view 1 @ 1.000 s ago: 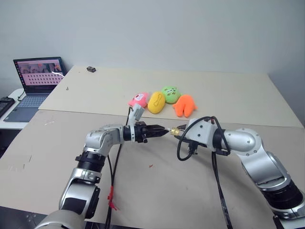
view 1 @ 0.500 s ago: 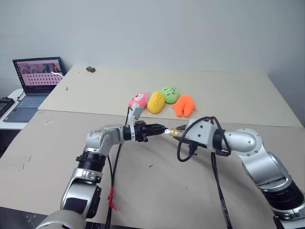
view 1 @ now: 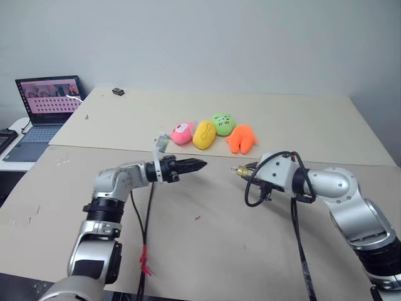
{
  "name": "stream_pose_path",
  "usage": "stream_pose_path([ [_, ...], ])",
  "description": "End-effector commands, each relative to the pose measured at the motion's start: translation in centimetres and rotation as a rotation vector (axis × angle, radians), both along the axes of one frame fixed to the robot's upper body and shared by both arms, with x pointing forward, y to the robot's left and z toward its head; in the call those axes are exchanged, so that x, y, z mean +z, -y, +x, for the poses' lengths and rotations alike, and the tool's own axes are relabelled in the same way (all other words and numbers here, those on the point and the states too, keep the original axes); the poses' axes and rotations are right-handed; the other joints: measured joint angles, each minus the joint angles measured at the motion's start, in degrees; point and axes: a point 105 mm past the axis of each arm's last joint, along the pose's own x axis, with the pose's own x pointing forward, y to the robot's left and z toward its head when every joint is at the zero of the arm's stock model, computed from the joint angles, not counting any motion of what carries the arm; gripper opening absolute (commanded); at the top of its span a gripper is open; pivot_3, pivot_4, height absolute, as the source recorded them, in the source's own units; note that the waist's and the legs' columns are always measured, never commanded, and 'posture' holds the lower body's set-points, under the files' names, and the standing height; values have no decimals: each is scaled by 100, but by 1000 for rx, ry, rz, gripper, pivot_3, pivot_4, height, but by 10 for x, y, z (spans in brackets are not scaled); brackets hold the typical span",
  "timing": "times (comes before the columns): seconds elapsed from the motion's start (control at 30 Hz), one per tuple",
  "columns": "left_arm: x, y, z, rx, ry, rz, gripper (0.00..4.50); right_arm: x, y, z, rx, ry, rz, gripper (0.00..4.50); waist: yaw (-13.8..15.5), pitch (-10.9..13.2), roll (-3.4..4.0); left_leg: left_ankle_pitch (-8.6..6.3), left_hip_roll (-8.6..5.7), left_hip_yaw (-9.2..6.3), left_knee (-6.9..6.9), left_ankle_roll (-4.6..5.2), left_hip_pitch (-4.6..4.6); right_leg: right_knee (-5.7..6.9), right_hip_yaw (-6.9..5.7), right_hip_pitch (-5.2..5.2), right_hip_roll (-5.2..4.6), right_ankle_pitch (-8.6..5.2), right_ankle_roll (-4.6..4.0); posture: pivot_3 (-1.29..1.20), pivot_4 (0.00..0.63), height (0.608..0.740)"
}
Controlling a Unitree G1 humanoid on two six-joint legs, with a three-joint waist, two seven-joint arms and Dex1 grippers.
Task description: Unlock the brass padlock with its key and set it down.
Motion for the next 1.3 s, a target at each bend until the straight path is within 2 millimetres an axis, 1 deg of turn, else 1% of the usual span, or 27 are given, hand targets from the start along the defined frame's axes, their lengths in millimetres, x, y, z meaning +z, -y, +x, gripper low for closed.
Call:
stream_pose_path([
  [0.03,17,-6,5,14,40,-44,1493,20,2,2,23,81,3,913,2,0,0,0,0,0,0,0,0,0,-1,0,0,0,0,0,150,650],
  [0.13,16,-1,3,2,7,-74,1493,22,-1,2,41,88,1,913,14,0,0,0,1,0,1,0,-2,1,-1,0,-1,0,0,0,150,650],
  [0.2,16,5,-1,-10,-51,-136,1493,22,-4,1,55,91,3,913,25,0,1,0,1,0,2,0,-5,1,0,0,-3,0,0,0,150,650],
  [0.3,11,17,-21,-88,-232,-278,1493,21,-14,-5,102,97,16,913,28,-2,2,0,0,-4,2,0,-8,0,1,1,-10,0,0,0,150,650],
  [0.37,11,18,-27,-111,-302,-325,1493,20,-18,-10,126,95,26,913,21,-2,2,-1,1,-16,3,1,-7,1,1,4,-13,0,0,0,150,650],
  [0.43,11,18,-29,-118,-328,-331,1493,20,-21,-13,135,94,33,913,5,-1,1,-1,1,-39,1,1,-8,4,0,3,-10,0,1,0,150,650],
  [0.53,12,18,-29,-117,-339,-328,1493,20,-21,-14,138,94,35,913,-6,-3,4,0,2,-48,0,-1,-2,5,-2,6,-4,0,0,0,150,650],
  [0.63,15,19,-24,-104,-336,-334,1493,21,-22,-14,139,97,38,913,-8,-2,4,5,0,-47,-1,-9,4,0,-1,7,-5,0,0,0,150,650],
  [0.77,16,22,-23,-117,-329,-333,1493,24,-27,-16,149,104,51,913,-13,-3,4,7,-3,-44,-1,-12,6,-1,0,7,-6,0,0,0,150,650],
  [0.93,8,36,-27,-155,-326,-292,1493,21,-34,-17,161,102,66,913,-3,-4,5,10,-3,-45,-3,-18,3,2,0,8,-6,0,0,0,150,650],
  [1.03,7,43,-29,-180,-320,-277,1493,20,-36,-17,163,101,69,913,9,-4,6,12,-3,-45,-2,-21,-4,2,0,7,-7,1,-1,0,150,650],
  [1.3,6,44,-27,-183,-286,-254,1493,22,-34,-15,154,109,64,913,17,-4,5,12,-7,-45,-2,-20,-5,0,1,7,-8,0,-1,0,150,650],
])
